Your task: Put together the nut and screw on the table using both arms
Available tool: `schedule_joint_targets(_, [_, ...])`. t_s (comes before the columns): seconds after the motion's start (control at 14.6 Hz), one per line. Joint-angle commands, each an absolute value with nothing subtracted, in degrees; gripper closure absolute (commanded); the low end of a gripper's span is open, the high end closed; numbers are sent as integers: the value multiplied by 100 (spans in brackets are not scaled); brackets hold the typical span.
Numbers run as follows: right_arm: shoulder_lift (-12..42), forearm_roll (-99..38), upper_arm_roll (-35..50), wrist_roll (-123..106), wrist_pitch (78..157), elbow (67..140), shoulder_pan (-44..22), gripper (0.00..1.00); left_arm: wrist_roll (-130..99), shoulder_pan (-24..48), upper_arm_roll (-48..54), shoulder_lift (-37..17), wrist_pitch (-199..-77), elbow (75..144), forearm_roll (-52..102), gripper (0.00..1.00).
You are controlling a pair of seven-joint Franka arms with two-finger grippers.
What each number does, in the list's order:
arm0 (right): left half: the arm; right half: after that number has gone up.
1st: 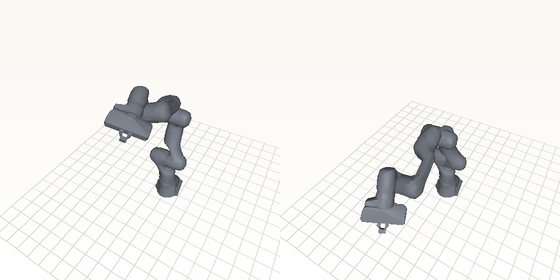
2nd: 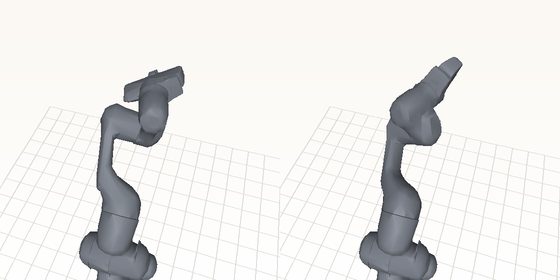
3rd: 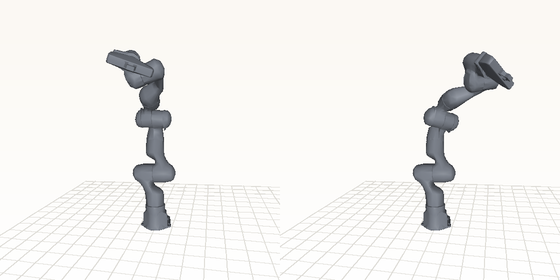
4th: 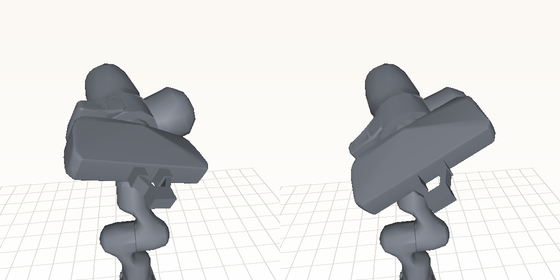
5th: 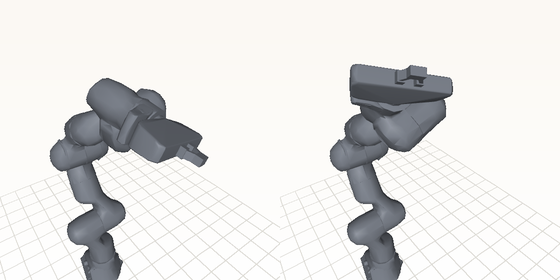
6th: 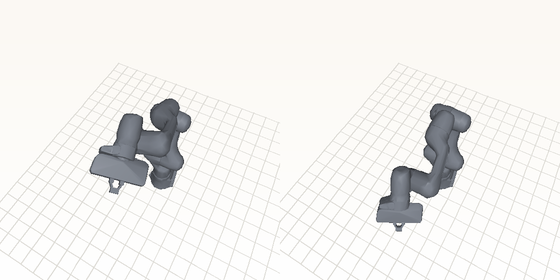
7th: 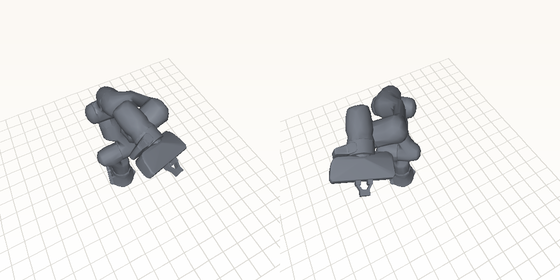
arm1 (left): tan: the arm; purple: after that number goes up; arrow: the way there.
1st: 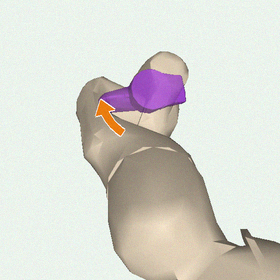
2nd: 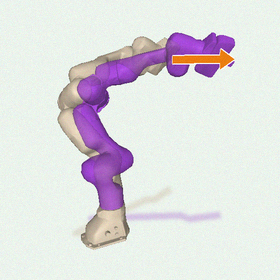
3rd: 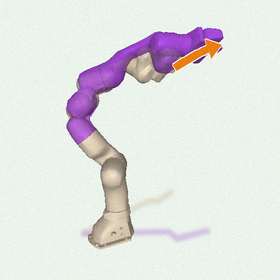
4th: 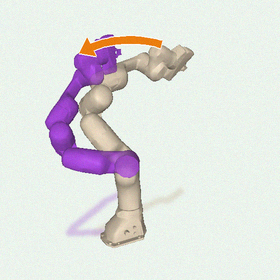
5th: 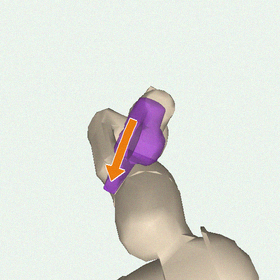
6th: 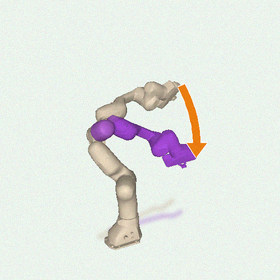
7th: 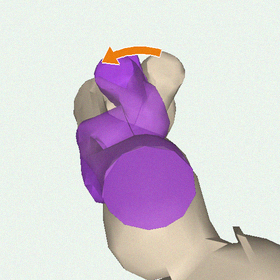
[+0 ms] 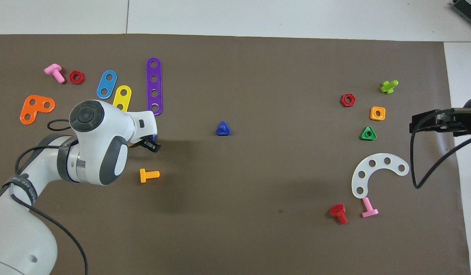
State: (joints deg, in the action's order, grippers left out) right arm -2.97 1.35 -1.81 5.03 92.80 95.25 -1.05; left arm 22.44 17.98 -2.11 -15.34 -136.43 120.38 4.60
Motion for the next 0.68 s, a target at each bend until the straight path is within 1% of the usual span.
schedule_joint_targets(0.0, [-395, 79, -167, 571, 9202, 9545, -79, 0, 2355, 1898, -290, -1503, -13781, 12155, 562, 38])
schedule_joint_targets(0.21, [-396, 70, -176, 571, 9211, 9554, -44, 0, 2355, 1898, -290, -1503, -13781, 12155, 562, 43])
schedule_joint_targets(0.34, [-413, 70, -176, 589, 9228, 9571, -26, 0, 2355, 1898, -290, -1503, -13781, 12146, 562, 48])
schedule_joint_targets(0.62, [-422, 62, -176, 598, 9237, 9597, -26, 0, 2321, 1881, -290, -1512, -13711, 12068, 562, 51])
